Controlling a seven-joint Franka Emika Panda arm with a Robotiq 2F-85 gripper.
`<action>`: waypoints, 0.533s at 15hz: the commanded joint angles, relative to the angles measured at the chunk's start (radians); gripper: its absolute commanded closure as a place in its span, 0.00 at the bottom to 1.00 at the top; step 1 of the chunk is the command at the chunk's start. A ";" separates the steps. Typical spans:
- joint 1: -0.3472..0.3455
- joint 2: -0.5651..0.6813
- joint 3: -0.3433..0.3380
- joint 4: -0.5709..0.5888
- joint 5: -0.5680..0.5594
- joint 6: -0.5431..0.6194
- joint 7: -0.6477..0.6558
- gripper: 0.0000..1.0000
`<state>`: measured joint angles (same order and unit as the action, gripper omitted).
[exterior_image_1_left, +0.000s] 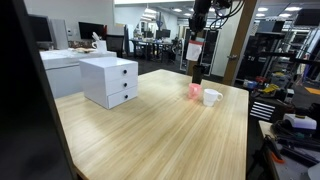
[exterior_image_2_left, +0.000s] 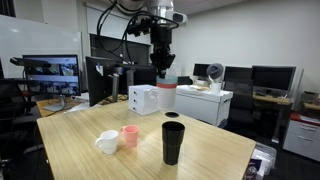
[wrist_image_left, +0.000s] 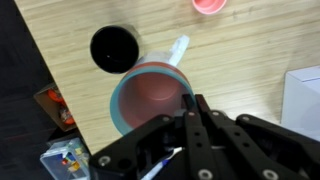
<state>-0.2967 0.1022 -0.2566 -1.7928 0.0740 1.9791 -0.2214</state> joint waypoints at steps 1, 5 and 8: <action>0.017 -0.011 0.022 -0.022 0.009 -0.024 -0.035 0.96; 0.043 -0.012 0.038 -0.055 -0.043 0.028 -0.024 0.96; 0.058 -0.015 0.043 -0.083 -0.100 0.076 -0.010 0.96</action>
<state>-0.2509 0.1088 -0.2167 -1.8274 0.0488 1.9814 -0.2280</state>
